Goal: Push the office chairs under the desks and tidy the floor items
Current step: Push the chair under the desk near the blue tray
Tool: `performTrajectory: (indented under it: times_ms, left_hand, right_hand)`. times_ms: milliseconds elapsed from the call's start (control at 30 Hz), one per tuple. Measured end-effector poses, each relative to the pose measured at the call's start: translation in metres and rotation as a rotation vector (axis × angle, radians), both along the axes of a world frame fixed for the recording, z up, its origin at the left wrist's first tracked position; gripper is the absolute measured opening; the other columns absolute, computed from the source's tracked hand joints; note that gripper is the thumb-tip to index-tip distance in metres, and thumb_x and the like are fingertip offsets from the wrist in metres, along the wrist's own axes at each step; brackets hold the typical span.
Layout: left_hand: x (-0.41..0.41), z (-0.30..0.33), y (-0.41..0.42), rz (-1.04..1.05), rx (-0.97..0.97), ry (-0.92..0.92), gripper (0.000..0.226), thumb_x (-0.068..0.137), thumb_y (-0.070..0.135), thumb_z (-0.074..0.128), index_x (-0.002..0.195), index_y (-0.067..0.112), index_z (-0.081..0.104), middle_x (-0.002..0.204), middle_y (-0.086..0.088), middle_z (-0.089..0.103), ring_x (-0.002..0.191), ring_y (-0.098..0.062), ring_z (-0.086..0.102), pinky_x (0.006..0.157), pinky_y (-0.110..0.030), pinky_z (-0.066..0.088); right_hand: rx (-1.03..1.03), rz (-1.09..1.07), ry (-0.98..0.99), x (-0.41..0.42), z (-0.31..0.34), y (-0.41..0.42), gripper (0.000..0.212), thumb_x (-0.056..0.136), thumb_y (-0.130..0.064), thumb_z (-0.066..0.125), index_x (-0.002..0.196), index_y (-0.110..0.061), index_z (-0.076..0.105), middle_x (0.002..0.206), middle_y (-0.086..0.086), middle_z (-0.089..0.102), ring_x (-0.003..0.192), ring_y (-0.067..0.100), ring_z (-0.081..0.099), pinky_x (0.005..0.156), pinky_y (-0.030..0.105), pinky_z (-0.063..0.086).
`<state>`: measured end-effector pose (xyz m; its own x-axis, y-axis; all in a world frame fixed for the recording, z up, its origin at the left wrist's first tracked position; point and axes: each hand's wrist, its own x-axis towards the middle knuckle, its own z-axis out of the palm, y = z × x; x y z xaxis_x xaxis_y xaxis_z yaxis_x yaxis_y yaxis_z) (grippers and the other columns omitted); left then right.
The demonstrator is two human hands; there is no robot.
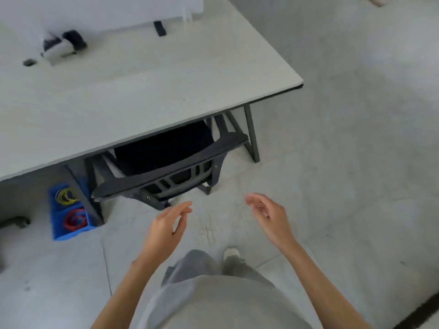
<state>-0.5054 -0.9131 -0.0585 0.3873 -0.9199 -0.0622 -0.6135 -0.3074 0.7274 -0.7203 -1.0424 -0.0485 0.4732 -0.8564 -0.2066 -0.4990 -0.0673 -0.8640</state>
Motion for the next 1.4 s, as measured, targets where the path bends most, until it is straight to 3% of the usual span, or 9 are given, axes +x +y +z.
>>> performTrajectory:
  times_ms: [200,300,367,467,600,767,967,1233,1400]
  left_hand:
    - [0.038,0.006,-0.023,0.176,0.005,-0.427,0.040,0.083,0.007,0.064,0.122,0.005,0.056,0.117,-0.012,0.063,0.109,-0.029,0.057,0.091,-0.035,0.043]
    - [0.069,-0.012,-0.043,0.173,0.199,-0.558,0.050,0.080,0.027,0.069,0.125,0.009,0.054,0.123,-0.008,0.061,0.117,-0.028,0.054,0.101,-0.045,0.037]
    - [0.082,-0.025,-0.053,0.133,0.336,-0.592,0.045,0.078,0.034,0.070,0.116,0.012,0.059,0.113,-0.005,0.066,0.107,-0.026,0.059,0.097,-0.043,0.041]
    - [0.095,-0.030,-0.067,0.111,0.391,-0.632,0.025,0.080,0.029,0.069,0.097,0.014,0.060,0.089,-0.002,0.067,0.085,-0.023,0.060,0.076,-0.033,0.048]
    - [0.103,-0.028,-0.077,0.061,0.411,-0.682,0.026,0.079,0.033,0.067,0.096,0.015,0.057,0.089,-0.001,0.062,0.084,-0.019,0.055,0.067,-0.029,0.044]
    - [0.087,-0.031,-0.070,0.161,0.360,-0.597,0.027,0.079,0.029,0.068,0.094,0.010,0.058,0.090,-0.005,0.059,0.084,-0.021,0.055,0.064,-0.030,0.044]
    - [0.076,-0.031,-0.051,0.208,0.326,-0.569,0.018,0.082,0.025,0.067,0.089,0.010,0.061,0.088,-0.005,0.060,0.081,-0.020,0.054,0.055,-0.026,0.037]
    - [0.023,-0.030,-0.043,0.184,0.285,-0.654,0.029,0.061,0.021,0.084,0.071,0.011,0.059,0.067,-0.002,0.057,0.058,-0.020,0.055,0.039,-0.016,0.023]
    - [-0.019,-0.033,-0.035,0.203,0.326,-0.661,0.040,0.046,0.020,0.090,0.067,0.011,0.057,0.061,-0.001,0.055,0.051,-0.018,0.053,0.035,-0.019,0.026]
  right_hand:
    - [-0.563,0.523,0.176,0.096,0.023,-0.106,0.039,0.087,-0.016,0.058,0.126,-0.010,0.053,0.127,0.002,0.057,0.121,0.015,0.048,0.096,0.017,0.032]
    - [-0.637,0.809,0.392,0.134,0.009,-0.133,0.050,0.087,-0.028,0.059,0.134,-0.016,0.046,0.135,0.001,0.051,0.127,0.018,0.043,0.098,0.031,0.041]
    - [-0.638,0.915,0.593,0.144,-0.012,-0.145,0.051,0.087,-0.032,0.059,0.134,-0.019,0.046,0.132,0.000,0.055,0.120,0.020,0.050,0.090,0.036,0.047]
    - [-0.738,0.873,0.618,0.146,-0.038,-0.157,0.036,0.083,-0.021,0.063,0.119,-0.015,0.059,0.112,0.002,0.067,0.104,0.024,0.062,0.074,0.038,0.053]
    - [-0.808,0.795,0.535,0.138,-0.054,-0.168,0.025,0.058,0.004,0.070,0.080,-0.008,0.069,0.068,0.006,0.070,0.059,0.029,0.066,0.041,0.033,0.050]
    - [-0.776,0.781,0.586,0.129,-0.059,-0.168,0.020,0.056,0.003,0.065,0.072,-0.008,0.067,0.057,0.006,0.065,0.052,0.030,0.061,0.041,0.028,0.045]
    - [-0.811,0.750,0.489,0.120,-0.057,-0.148,0.024,0.045,0.000,0.074,0.055,-0.015,0.058,0.040,-0.001,0.050,0.035,0.019,0.046,0.043,0.012,0.005]
    - [-0.940,0.879,0.324,0.096,-0.065,-0.179,0.021,0.054,-0.005,0.073,0.072,-0.015,0.067,0.058,-0.002,0.066,0.050,0.020,0.061,0.036,0.022,0.042]
    - [-0.930,0.867,0.336,0.075,-0.070,-0.178,0.015,0.060,-0.011,0.059,0.072,-0.016,0.067,0.061,-0.002,0.067,0.054,0.022,0.062,0.042,0.027,0.047]
